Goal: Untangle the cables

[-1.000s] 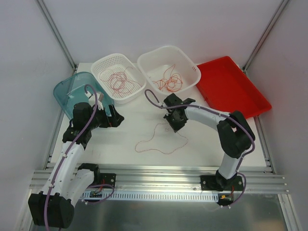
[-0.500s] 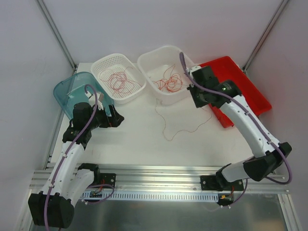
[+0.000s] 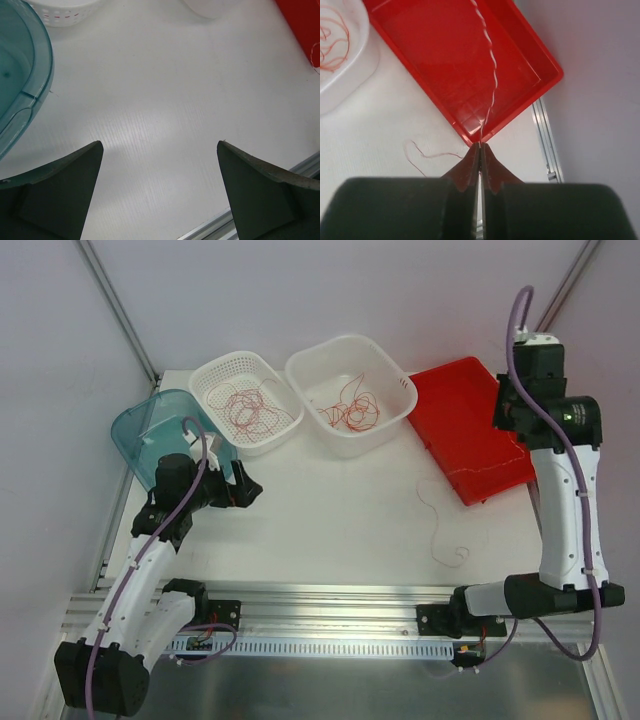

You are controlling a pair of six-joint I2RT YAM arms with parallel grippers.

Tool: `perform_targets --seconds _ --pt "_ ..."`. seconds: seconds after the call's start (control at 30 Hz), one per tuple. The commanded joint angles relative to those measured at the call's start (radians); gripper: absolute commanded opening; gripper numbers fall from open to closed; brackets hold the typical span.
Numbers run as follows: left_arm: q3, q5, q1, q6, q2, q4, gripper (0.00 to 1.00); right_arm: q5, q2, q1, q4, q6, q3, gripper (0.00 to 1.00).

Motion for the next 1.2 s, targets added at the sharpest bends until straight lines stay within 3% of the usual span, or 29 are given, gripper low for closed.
perform_targets --seconds 0.0,0.27,0.7,0.97,1.17 --pt "0.006 0.005 -0.012 0.027 -0.016 -0.008 0.99 -0.052 -0.069 -0.117 0.063 0.075 0.015 0.01" --pt "0.008 -0.001 -0.024 0.032 -0.009 -0.013 0.99 -0.129 -0.055 -0.269 0.221 0.072 0.055 0.01" --pt "0.008 -0.013 -0.029 0.035 0.016 -0.018 0.99 -0.06 0.107 -0.359 0.464 -0.021 0.222 0.01" --pt "0.008 -0.017 -0.029 0.038 0.037 -0.024 0.99 0.056 0.234 -0.384 0.615 -0.056 0.201 0.02" --pt "0.011 -0.021 -0.029 0.043 0.054 -0.027 0.99 0.122 0.3 -0.399 0.684 -0.046 0.075 0.02"
